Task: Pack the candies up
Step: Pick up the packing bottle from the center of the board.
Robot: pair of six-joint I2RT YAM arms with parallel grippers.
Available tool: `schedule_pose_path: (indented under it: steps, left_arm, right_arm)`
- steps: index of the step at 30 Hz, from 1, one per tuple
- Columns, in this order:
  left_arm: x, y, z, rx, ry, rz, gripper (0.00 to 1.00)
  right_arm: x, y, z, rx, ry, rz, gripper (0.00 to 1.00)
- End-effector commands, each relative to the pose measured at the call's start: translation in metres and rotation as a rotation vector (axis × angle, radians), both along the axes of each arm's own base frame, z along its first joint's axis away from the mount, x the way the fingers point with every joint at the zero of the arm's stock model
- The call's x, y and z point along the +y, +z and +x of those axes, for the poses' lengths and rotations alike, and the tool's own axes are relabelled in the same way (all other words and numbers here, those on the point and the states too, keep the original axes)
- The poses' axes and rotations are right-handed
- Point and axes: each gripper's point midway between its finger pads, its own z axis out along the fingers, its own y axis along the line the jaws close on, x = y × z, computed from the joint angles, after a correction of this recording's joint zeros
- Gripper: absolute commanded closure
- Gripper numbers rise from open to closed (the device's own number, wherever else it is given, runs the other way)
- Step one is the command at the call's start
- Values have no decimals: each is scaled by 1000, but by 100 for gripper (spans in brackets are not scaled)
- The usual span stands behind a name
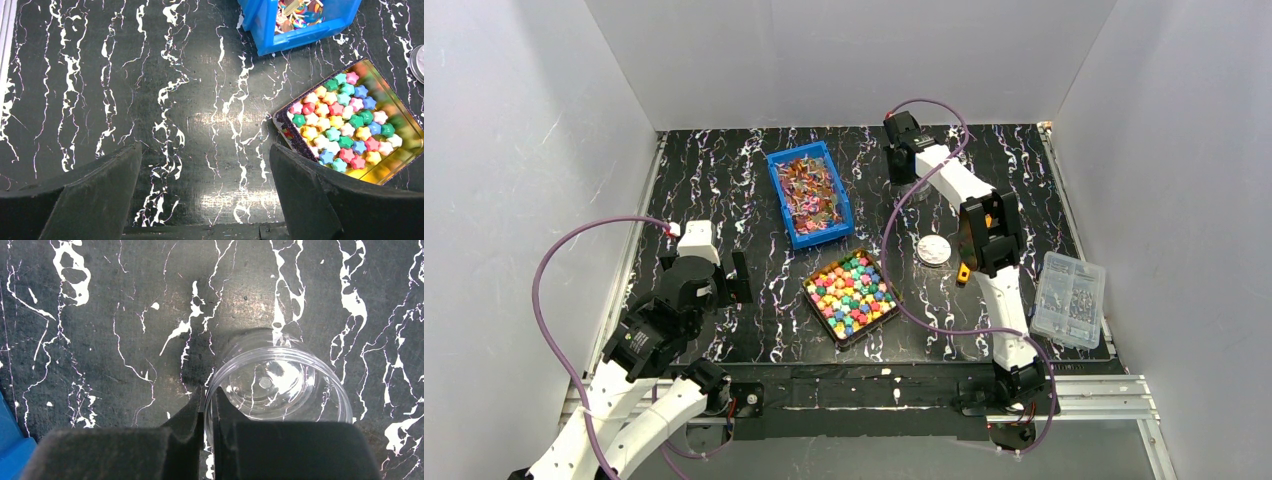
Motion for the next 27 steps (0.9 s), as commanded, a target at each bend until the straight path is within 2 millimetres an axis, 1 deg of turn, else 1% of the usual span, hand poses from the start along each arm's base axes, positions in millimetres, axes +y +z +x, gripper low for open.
schedule_pose_path:
  steps: [1,4,7,9,12,20,24,25,27]
  left_arm:
    - [1,11,3,-26,9,-10,1]
    - [0,11,2,-29,5,-13,1]
    - [1,12,2,-32,4,-17,1]
    - [0,12,1,-32,1,-19,1]
    - [0,12,1,-34,-1,-23,1]
    - [1,13,-1,-39,-1,-30,1]
    - [0,12,-2,-38,-8,-35,1]
    - [-1,12,-2,-37,-10,-37,1]
    - [-2,11,-2,-33,-14,-36,1]
  right_arm:
    - [0,44,2,-71,7,36,99]
    - [0,57,-6,-79,12,62,99]
    - [0,68,-19,-82,16,96,99]
    - [-1,77,-30,-89,19,112,99]
    - [-3,84,-48,-94,24,138,99]
    - [-6,93,-107,-80,40,190,99]
    - [-9,97,-142,-84,44,190,99]
    - [-11,101,-152,-91,42,191,99]
    - [-16,94,-172,-72,34,184,99]
